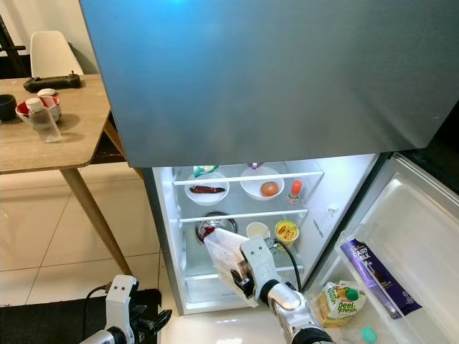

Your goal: Restocking fridge

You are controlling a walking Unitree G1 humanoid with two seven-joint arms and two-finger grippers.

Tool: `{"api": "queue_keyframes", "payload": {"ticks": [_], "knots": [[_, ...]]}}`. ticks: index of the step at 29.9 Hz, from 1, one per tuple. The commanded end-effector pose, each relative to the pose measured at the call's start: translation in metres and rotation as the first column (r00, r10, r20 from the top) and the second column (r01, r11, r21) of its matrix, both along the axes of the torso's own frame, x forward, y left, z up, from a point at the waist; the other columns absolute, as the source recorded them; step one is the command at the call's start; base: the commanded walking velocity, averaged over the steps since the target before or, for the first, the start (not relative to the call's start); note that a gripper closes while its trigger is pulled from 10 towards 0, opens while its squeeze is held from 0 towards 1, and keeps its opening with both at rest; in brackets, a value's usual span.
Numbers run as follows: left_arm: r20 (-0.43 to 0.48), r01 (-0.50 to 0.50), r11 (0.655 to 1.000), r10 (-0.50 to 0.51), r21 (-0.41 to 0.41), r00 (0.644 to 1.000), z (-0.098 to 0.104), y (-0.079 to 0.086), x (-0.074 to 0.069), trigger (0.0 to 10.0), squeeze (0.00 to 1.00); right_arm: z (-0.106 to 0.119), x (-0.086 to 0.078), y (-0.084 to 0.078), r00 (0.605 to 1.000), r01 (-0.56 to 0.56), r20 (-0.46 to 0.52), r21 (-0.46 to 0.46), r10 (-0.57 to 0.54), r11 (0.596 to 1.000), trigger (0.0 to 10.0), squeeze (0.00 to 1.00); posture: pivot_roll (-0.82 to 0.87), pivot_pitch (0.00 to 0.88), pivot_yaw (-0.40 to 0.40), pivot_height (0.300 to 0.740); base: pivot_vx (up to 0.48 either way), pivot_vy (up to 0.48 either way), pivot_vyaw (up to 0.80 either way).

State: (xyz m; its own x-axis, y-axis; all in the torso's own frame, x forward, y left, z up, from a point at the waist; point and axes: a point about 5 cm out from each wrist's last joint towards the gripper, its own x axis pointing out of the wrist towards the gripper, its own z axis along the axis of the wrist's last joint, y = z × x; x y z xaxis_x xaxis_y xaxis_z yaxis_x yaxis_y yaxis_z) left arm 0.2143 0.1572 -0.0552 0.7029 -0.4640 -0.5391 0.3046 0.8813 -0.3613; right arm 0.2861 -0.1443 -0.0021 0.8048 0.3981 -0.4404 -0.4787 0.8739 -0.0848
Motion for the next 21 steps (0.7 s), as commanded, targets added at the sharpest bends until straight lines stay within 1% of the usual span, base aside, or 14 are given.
{"api": "queue_keyframes", "payload": {"ticks": [1, 5, 9, 12, 16, 17, 20, 21], "knots": [[-0.001, 0.011, 1.0, -0.011, -0.012, 1.0, -0.001, -0.007, 0.0, 10.0, 0.0, 0.006, 0.006, 0.003, 1.0, 0.008, 0.029, 0.03, -0.009, 1.0, 10.0, 0.0, -0.12, 0.007, 0.013, 0.74, 0.0, 0.0, 0.0], [0.018, 0.024, 1.0, -0.024, -0.007, 1.0, 0.002, -0.013, 0.004, 10.0, 0.0, 0.005, 0.005, 0.007, 1.0, 0.012, 0.017, 0.03, -0.013, 0.999, 10.0, 0.0, -0.11, 0.008, 0.008, 0.74, 0.0, 0.0, 0.0], [0.013, 0.024, 1.0, -0.024, -0.001, 1.0, 0.001, -0.013, 0.004, 10.0, 0.0, 0.001, 0.004, 0.008, 1.0, 0.023, -0.005, 0.011, -0.023, 1.0, 10.0, 0.0, -0.12, 0.007, 0.01, 0.74, 0.0, 0.0, 0.0], [-0.004, 0.028, 0.999, -0.028, 0.019, 1.0, -0.001, -0.011, 0.0, 10.0, 0.0, -0.001, 0.003, 0.005, 0.999, 0.043, -0.017, 0.008, -0.043, 0.999, 10.0, 0.0, -0.12, 0.008, 0.012, 0.74, 0.0, 0.0, 0.0], [-0.002, 0.022, 0.999, -0.022, 0.023, 1.0, -0.001, -0.01, 0.0, 10.0, 0.0, -0.001, 0.002, 0.002, 0.998, 0.059, -0.023, 0.013, -0.058, 0.998, 10.0, 0.0, -0.12, 0.008, 0.012, 0.74, 0.0, 0.0, 0.0], [0.007, 0.017, 1.0, -0.017, 0.025, 1.0, -0.001, -0.01, 0.001, 10.0, 0.0, -0.001, 0.002, 0.001, 0.998, 0.062, -0.024, 0.014, -0.061, 0.998, 10.0, 0.0, -0.12, 0.008, 0.012, 0.74, 0.0, 0.0, 0.0], [0.056, -0.005, 1.0, 0.004, 0.018, 0.998, 0.007, -0.01, 0.011, 10.0, 0.0, 0.0, 0.004, -0.002, 0.996, 0.079, -0.032, 0.021, -0.079, 0.997, 10.0, 0.0, -0.12, 0.008, 0.012, 0.74, 0.0, 0.0, 0.0], [0.056, -0.005, 1.0, 0.004, 0.018, 0.998, 0.007, -0.01, 0.011, 10.0, 0.0, 0.0, 0.004, -0.002, 0.996, 0.079, -0.032, 0.021, -0.079, 0.997, 10.0, 0.0, -0.12, 0.008, 0.012, 0.74, 0.0, 0.0, 0.0]]}}
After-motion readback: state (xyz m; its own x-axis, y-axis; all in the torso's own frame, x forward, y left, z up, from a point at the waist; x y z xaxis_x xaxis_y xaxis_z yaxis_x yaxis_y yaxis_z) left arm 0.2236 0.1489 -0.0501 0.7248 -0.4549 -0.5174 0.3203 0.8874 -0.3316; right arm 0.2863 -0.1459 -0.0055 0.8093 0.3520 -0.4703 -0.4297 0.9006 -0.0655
